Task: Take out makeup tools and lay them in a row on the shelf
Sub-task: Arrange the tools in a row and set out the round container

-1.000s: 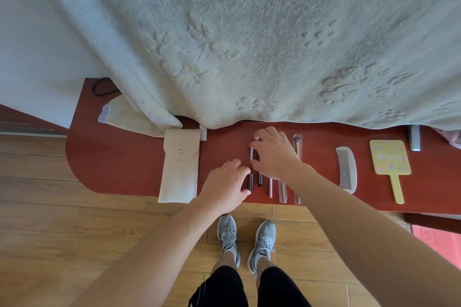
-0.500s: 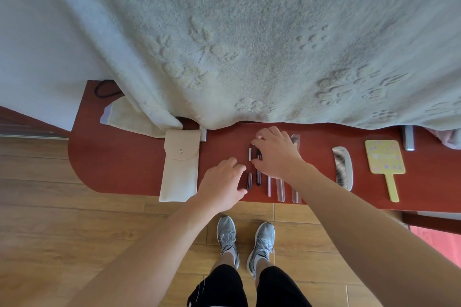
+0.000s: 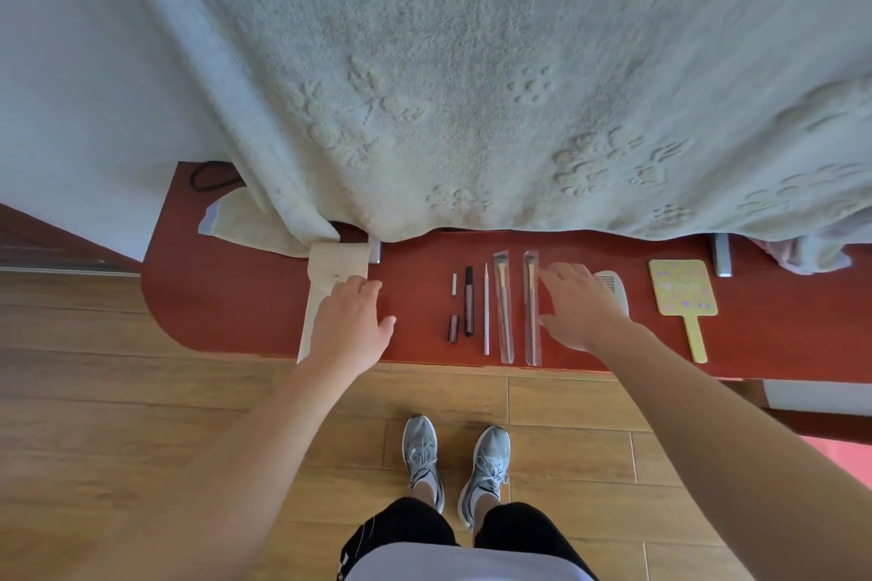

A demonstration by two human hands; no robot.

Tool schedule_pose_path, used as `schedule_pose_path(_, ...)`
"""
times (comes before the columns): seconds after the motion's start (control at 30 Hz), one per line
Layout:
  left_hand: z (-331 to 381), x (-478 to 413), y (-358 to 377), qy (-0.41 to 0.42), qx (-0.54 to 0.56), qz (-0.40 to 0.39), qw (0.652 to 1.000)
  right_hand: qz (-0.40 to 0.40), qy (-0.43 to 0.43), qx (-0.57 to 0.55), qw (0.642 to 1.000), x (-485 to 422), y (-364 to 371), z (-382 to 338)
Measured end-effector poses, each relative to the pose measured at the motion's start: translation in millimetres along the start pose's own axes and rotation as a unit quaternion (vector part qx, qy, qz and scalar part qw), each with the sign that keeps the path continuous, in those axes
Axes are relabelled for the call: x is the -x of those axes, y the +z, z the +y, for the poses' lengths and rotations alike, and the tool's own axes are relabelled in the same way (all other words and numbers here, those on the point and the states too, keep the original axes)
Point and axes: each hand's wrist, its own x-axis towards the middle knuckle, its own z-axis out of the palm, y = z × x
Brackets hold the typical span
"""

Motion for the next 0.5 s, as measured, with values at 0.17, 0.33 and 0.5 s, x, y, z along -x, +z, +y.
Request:
schedule_pose_path(0.17,-0.6,5.3,1.7,-0.018,-0.031,-0.004,0.999,-0.010,0.009,-0.012,1.000,11.9,14.3,1.1)
schedule_pose_path(0.33,-3.9,11.1,2.4,-0.046,-0.048,0.009,0.998,-0.013,0.021,-0.010,1.000,17.6,19.4,3.3)
schedule_pose_path(0.5,-9.6,11.5,5.9,-0.116,-0.049,0.010,0.992,-0.036,0.036,-0.016,0.999,20.9,26.6,7.3)
